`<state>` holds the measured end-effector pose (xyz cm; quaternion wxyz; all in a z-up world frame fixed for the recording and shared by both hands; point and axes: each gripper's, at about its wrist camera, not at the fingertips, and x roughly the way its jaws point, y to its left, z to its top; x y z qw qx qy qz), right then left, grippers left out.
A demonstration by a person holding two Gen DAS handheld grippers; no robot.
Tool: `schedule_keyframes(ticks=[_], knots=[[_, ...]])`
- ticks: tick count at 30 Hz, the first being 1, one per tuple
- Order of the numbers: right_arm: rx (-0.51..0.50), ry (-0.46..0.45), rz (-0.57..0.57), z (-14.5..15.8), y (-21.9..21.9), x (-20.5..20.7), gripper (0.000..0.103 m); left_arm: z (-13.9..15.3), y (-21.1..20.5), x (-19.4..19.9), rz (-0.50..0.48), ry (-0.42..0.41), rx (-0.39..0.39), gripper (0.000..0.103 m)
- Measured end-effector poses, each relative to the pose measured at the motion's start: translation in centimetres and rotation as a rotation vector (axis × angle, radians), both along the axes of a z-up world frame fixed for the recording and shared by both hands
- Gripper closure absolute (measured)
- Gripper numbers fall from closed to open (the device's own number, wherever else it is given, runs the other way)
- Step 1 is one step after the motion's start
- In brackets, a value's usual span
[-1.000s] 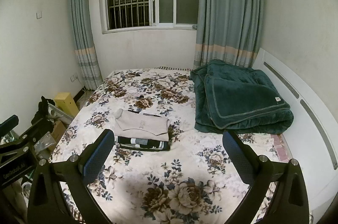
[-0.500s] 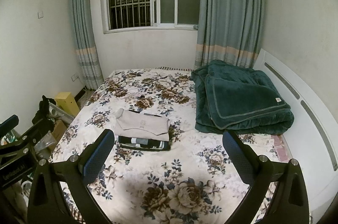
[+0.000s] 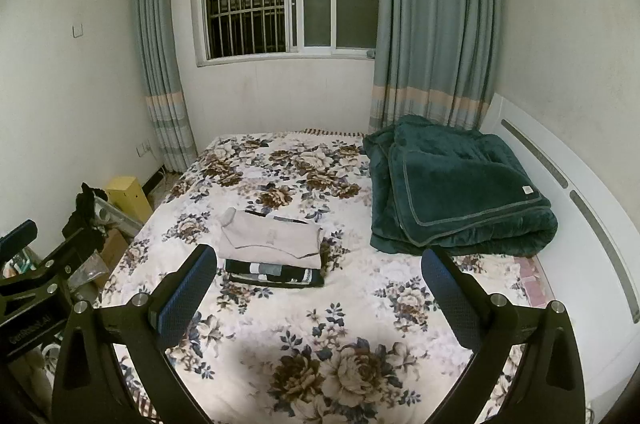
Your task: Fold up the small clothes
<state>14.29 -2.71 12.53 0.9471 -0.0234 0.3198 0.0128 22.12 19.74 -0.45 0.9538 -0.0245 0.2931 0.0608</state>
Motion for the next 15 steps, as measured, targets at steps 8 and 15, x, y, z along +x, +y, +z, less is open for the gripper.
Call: schedule_keyframes(ticks=[8, 15], knots=[[0.001, -0.002, -0.001, 0.06, 0.09, 0.03, 0.0, 0.21, -0.21, 0.08, 0.0, -0.003, 0.0, 0.0], [0.002, -0.003, -0.005, -0.12, 0.15, -0.12, 0.0, 0.09, -0.23, -0.05, 0.001, -0.004, -0.001, 0.0]])
